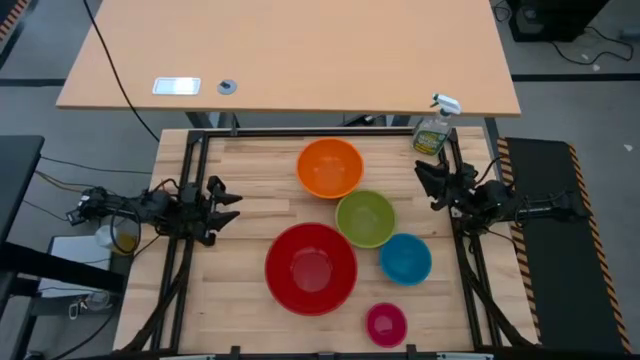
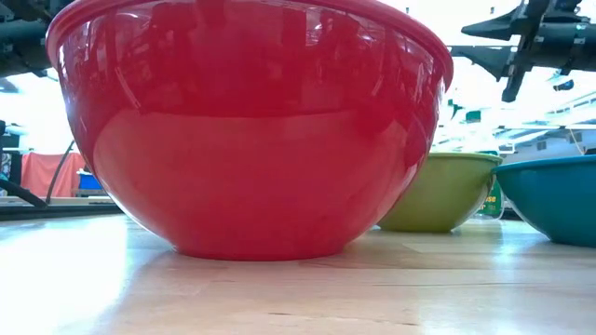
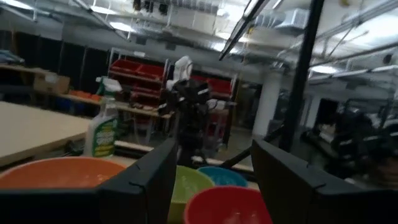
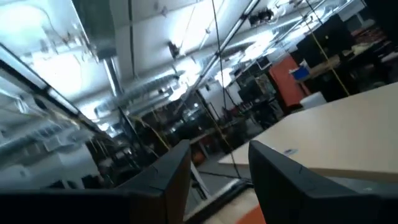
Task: Nest bowls inside each other
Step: Stack the large orange bowl on top of the extra large red bowl
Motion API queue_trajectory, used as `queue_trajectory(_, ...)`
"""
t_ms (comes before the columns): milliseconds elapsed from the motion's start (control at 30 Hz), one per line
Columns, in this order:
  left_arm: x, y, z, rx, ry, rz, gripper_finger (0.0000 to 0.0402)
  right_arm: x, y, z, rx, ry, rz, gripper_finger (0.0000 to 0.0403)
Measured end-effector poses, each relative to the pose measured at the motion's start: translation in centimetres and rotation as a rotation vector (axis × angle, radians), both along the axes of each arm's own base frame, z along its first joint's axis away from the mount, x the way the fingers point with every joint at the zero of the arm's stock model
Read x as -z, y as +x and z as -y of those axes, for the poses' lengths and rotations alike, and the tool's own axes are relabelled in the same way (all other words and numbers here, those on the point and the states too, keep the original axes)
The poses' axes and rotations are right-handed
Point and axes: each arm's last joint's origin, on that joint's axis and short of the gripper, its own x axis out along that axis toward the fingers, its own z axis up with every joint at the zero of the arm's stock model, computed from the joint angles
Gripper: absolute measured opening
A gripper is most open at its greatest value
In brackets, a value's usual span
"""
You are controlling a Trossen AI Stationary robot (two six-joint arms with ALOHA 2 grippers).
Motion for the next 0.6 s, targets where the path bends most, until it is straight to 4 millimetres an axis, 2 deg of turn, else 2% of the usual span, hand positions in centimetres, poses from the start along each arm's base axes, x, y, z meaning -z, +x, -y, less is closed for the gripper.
queue_trajectory(167,-2.3,0.2,-0.8,-0.109,0.021,-0.086,0.0193,-2.8,1.9,0.2,0.043,-0.073,-0.268,0.0163)
queue_trajectory(367,-4.7,1.4,-1.9,-0.22,0.022,-0.21,0.0179,-7.3,6.9,2.0,0.22,-0.059,-0.642,0.016)
queue_trajectory(467,-4.9,2.1,-2.1,-0.237,0.009,-0.249,0.0179,-7.7,9.9,3.9,0.273,0.039,-0.788,0.016)
queue_trajectory(600,-4.8,2.3,-2.2,-0.24,0.007,-0.265,0.0179,-7.4,13.3,7.0,0.276,0.14,-0.924,0.0165)
